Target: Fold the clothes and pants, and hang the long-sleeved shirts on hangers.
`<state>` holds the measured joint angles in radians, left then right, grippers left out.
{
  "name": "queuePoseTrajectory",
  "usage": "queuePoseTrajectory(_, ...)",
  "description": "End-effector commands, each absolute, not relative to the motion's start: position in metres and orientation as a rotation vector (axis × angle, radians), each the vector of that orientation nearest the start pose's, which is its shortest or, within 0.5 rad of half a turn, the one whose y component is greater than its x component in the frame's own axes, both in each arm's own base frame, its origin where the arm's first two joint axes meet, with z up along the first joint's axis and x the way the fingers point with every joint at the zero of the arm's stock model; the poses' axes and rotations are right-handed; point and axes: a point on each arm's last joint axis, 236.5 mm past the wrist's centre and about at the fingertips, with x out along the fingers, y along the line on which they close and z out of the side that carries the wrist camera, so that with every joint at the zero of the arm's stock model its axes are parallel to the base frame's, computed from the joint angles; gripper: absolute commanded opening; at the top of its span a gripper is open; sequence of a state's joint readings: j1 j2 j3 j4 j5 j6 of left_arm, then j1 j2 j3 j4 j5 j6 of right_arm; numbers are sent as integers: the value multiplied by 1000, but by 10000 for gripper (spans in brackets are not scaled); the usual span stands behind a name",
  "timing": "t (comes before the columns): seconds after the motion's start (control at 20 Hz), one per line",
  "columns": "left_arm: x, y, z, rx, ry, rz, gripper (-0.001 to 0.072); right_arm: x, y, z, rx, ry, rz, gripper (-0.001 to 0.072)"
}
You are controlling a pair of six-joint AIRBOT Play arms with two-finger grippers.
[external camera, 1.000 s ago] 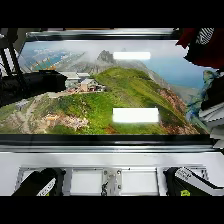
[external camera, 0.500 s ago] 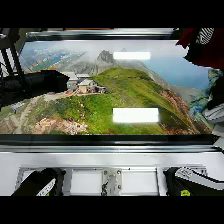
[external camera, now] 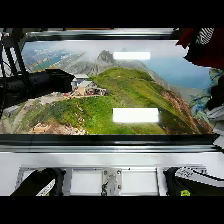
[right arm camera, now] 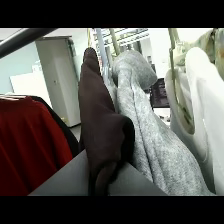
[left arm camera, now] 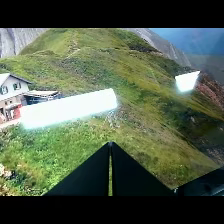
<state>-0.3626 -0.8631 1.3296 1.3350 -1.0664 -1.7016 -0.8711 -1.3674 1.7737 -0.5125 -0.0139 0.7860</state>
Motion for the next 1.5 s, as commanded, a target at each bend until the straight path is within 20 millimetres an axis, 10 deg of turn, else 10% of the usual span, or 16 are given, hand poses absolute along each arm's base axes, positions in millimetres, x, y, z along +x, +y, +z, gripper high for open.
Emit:
queuePoseTrajectory(0.0,325,-176,258,-187,658,-478,13,346,-414,467,84,-486,-806,14)
queuePoseTrajectory(0.4,325,-176,258,-186,658,-478,13,358,-422,446,150,-447,-770,42)
queuePoseTrajectory(0.55,325,-176,258,-186,658,-478,13,358,-420,448,147,-448,-766,665)
queuePoseTrajectory(0.75,325,-176,258,-187,658,-478,13,338,-384,493,106,-515,-732,657)
queuePoseTrajectory(0.9,325,-176,258,-187,658,-478,13,328,-327,530,64,-520,-616,449)
queuePoseTrajectory(1.1,325,-176,258,-186,658,-478,13,334,-250,542,18,-424,-413,441)
queuePoseTrajectory(1.45,325,-176,258,-187,658,-478,13,387,-47,411,23,147,320,441)
